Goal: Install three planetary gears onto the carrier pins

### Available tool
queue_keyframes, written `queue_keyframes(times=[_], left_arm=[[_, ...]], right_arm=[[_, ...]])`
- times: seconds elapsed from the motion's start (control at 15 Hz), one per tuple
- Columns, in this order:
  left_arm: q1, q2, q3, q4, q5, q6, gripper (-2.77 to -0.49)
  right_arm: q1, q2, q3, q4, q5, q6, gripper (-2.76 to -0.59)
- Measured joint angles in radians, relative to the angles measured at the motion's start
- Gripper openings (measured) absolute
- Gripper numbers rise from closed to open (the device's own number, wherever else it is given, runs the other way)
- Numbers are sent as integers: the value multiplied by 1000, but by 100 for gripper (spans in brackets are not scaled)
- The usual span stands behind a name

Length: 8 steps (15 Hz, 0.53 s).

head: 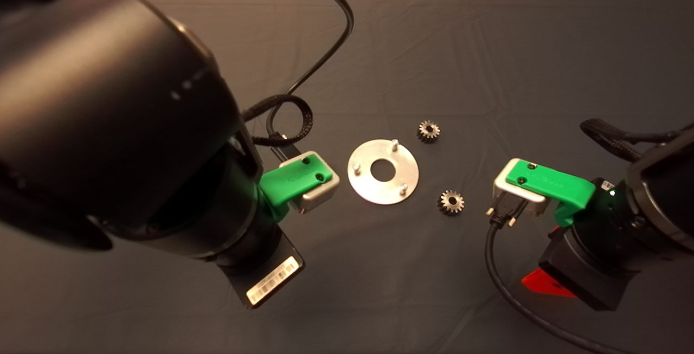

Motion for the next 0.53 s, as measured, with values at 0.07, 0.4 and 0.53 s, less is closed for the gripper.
queue_keyframes(times=[0.07, 0.4, 0.53], left_arm=[[0, 0, 1, 0, 0, 0, -164], [0, 0, 5, 0, 0, -3, -164], [0, 0, 7, 0, 0, -4, -164]], right_arm=[[0, 0, 0, 0, 0, 0, -160], [-10, -5, -1, -6, 0, 0, -160], [-49, -26, -5, -58, 1, -1, -160]])
